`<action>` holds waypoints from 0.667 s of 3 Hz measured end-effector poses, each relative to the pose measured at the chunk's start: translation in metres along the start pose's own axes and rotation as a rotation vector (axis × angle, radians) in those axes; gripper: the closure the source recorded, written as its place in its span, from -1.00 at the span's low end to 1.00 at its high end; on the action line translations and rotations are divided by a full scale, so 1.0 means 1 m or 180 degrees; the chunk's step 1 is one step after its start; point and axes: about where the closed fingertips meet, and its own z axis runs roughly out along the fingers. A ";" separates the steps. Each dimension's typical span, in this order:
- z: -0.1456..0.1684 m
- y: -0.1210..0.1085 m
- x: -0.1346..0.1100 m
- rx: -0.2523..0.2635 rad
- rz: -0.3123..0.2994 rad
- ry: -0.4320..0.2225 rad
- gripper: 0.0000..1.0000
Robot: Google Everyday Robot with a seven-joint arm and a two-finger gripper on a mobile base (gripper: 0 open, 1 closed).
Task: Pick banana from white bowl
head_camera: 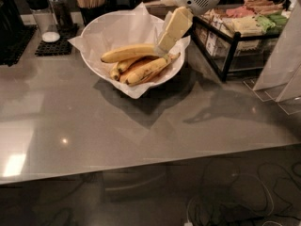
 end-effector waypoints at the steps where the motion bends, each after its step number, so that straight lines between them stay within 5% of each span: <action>1: 0.000 0.000 0.000 -0.0001 0.0000 0.0000 -0.63; 2: 0.019 -0.005 -0.007 -0.0049 -0.0042 -0.0094 -0.46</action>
Offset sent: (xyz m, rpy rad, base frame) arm 0.0219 0.0324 -0.0166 0.0564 -0.0043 0.0518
